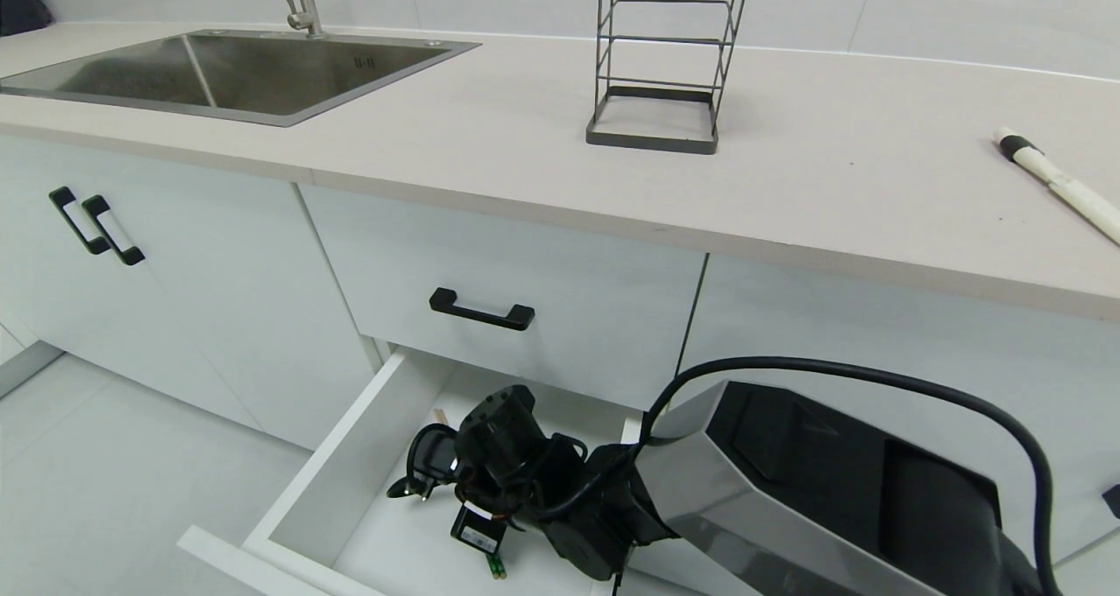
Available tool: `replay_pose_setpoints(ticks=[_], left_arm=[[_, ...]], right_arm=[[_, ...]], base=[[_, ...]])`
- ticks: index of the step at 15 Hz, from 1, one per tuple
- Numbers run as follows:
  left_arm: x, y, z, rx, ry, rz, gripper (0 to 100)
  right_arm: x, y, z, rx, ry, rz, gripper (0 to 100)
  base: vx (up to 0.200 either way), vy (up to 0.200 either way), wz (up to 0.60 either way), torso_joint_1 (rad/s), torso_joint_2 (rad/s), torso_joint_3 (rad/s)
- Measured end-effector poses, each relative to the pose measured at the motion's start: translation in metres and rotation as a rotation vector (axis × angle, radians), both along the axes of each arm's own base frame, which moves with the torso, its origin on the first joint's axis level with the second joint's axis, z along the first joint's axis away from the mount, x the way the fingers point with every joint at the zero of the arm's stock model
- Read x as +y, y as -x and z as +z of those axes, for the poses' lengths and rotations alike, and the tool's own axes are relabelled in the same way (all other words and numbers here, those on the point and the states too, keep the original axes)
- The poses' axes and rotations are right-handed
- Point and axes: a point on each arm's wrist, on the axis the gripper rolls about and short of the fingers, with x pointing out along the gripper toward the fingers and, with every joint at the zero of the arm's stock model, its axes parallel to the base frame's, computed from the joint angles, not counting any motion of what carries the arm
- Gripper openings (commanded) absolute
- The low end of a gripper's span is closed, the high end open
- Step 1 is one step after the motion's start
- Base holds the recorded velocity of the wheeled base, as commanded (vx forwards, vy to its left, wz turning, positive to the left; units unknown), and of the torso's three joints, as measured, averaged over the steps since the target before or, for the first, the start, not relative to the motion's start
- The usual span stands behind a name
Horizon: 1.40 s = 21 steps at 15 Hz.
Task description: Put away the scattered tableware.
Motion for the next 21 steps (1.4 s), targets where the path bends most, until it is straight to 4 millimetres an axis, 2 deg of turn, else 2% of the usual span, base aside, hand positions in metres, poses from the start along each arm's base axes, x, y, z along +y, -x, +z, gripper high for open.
replay_pose_setpoints(ticks=[1,7,12,16,21], left_arm=[[0.000,0.000,0.000,0.000,0.000,0.001,100],[0.000,0.000,0.000,0.000,0.000,0.000,100],[0.000,0.000,0.000,0.000,0.000,0.000,100],[0.000,0.000,0.000,0.000,0.000,0.000,100],[0.000,0.000,0.000,0.000,0.000,0.000,100]], right_arm=[[0.000,0.000,0.000,0.000,0.002,-0.001,100],[0.005,0.006,0.007,-0.004,0.004,0.020,100],[0.002,0.032,0.053,-0.029,-0.028,0.065,100],[-0.020,0.056,0.090,-0.050,-0.069,0.086,100],[-0.066,0.084,0.115,-0.090,-0.147,0.092,100]], base=[[0.000,0.000,0.00,0.000,0.00,0.000],[0.000,0.000,0.00,0.000,0.00,0.000],[0.000,0.000,0.00,0.000,0.00,0.000],[0.000,0.000,0.00,0.000,0.00,0.000],[0.000,0.000,0.00,0.000,0.00,0.000]])
